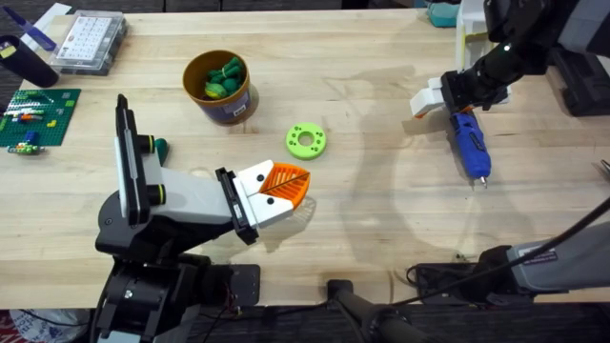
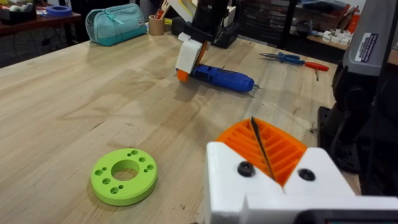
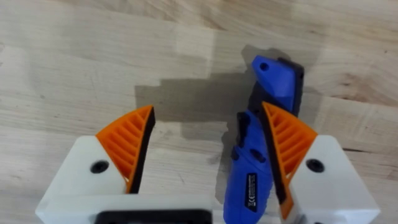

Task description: Pick up the gripper from the table and insert it into the empty holder that is missing its gripper. Then pick up a screw, insert it into the mounting hole, and use the screwdriver to tighten it. Finally, clean up the table by picking up the vegetable and placing it into the bucket.

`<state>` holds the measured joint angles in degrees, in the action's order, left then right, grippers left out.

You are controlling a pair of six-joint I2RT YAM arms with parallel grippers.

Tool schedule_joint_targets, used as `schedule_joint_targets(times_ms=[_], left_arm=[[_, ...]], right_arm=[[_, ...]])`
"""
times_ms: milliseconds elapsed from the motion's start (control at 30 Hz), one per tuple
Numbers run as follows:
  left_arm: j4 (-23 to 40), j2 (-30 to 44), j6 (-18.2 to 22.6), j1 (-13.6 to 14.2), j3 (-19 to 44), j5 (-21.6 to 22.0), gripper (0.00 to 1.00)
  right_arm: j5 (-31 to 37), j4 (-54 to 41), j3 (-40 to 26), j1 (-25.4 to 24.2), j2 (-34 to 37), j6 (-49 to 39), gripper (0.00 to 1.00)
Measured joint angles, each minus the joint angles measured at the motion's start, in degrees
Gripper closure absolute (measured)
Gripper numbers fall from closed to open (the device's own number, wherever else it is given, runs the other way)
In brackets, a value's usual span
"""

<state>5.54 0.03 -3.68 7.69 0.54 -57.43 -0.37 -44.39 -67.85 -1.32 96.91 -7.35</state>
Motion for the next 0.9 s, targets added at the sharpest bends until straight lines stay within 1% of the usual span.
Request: schedule_joint_targets(times_ms=[333, 467, 700, 800, 900], left_arm=[[0.0, 0.0, 0.0, 0.0, 0.0, 0.0, 0.982], [0.0, 0.0, 0.0, 0.0, 0.0, 0.0, 0.982], [0.0, 0.0, 0.0, 0.0, 0.0, 0.0, 0.982], [0.0, 0.0, 0.0, 0.0, 0.0, 0.0, 0.982], [0.0, 0.0, 0.0, 0.0, 0.0, 0.0, 0.982]], right_arm=[[0.1, -4.2, -0.3, 0.0, -1.1, -0.2, 0.023], [0.1, -5.7, -0.3, 0.0, -4.3, -0.2, 0.023], [0.3, -9.6, -1.5, 0.0, -13.3, -1.4, 0.023], [0.3, -12.2, -1.8, 0.0, -14.7, -2.8, 0.023], [0.3, -14.5, -1.8, -0.5, -14.6, -4.1, 0.023]])
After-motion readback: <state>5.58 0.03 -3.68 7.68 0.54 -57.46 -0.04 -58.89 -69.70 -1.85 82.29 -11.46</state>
